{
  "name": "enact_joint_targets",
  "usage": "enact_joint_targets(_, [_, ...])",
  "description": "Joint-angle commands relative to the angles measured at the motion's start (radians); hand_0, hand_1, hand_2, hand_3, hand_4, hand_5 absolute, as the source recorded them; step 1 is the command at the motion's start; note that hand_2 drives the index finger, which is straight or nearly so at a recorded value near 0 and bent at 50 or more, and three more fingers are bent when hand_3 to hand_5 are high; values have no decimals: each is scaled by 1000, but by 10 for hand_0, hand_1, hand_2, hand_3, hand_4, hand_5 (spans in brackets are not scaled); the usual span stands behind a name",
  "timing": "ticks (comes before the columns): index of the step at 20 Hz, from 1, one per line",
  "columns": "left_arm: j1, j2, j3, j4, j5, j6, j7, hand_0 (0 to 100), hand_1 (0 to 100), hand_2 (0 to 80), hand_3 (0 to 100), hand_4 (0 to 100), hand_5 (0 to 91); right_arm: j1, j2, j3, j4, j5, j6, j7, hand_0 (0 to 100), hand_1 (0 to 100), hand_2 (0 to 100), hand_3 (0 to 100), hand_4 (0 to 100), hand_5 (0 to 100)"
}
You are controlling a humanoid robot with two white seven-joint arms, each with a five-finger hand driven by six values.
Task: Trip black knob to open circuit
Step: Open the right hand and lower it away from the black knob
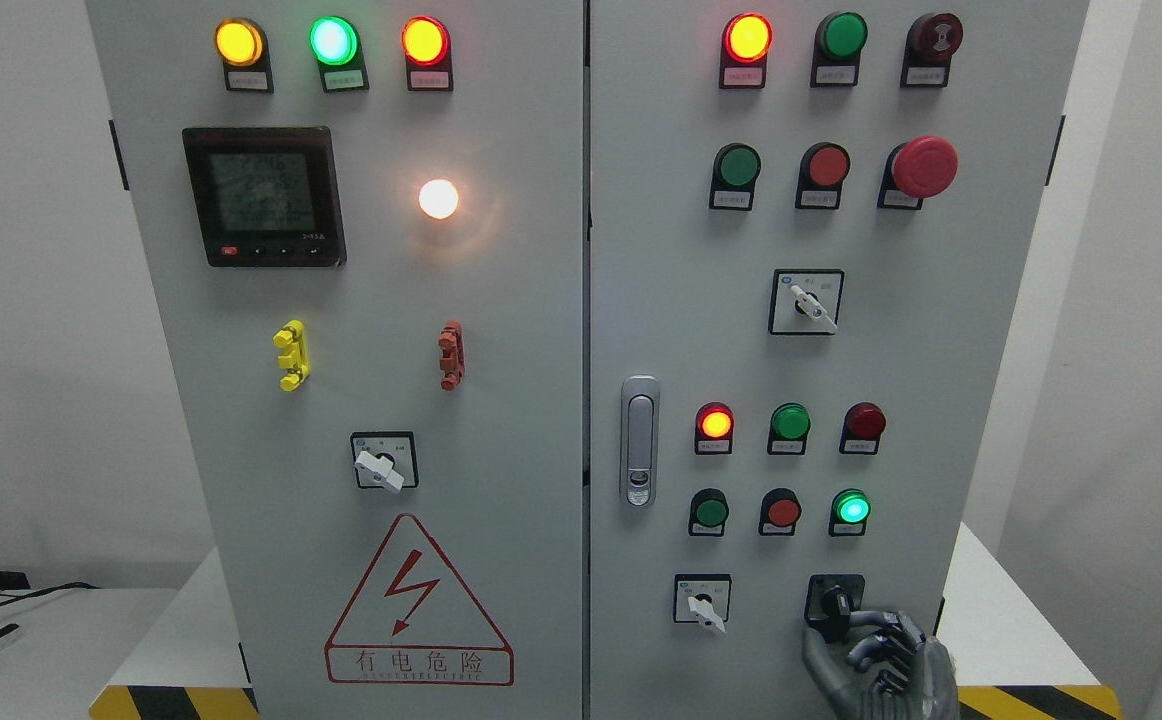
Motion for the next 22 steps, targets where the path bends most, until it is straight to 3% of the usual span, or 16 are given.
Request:
enact_joint_targets(1, [0, 0, 0, 0, -31, 0, 0, 120, 389, 0, 0, 0, 0, 7, -7, 29, -6, 0, -2, -2, 120, 862, 392, 812, 826, 959])
enact_joint_targets(7, [0, 0, 0, 1, -31, 0, 0, 120, 389, 0, 0, 0, 0, 33, -11, 29, -11, 0, -39, 0, 121, 862, 392, 817, 825, 934])
enact_joint_targets(10, [0, 0, 0, 0, -31, 0, 0, 120, 389, 0, 0, 0, 0, 48, -30, 28, -31, 0, -60, 39, 122, 861, 392, 815, 815, 913])
enact_joint_targets(16, [0, 0, 0, 1, -31, 0, 0, 120, 389, 0, 0, 0, 0, 71, -38, 14, -52, 0, -79, 46, 124, 850, 385, 805, 802, 885])
enact_joint_targets(19, [0, 0, 0, 0, -31, 0, 0, 120, 389, 0, 0, 0, 0, 100, -55, 14, -56, 0, -122, 46, 122, 849, 382, 746, 695, 733])
enact_joint_targets(22, [0, -1, 0, 0, -31, 0, 0, 120, 389, 0, 0, 0, 0, 140, -75, 12, -65, 0, -169, 47, 120, 839, 357, 609, 540, 537])
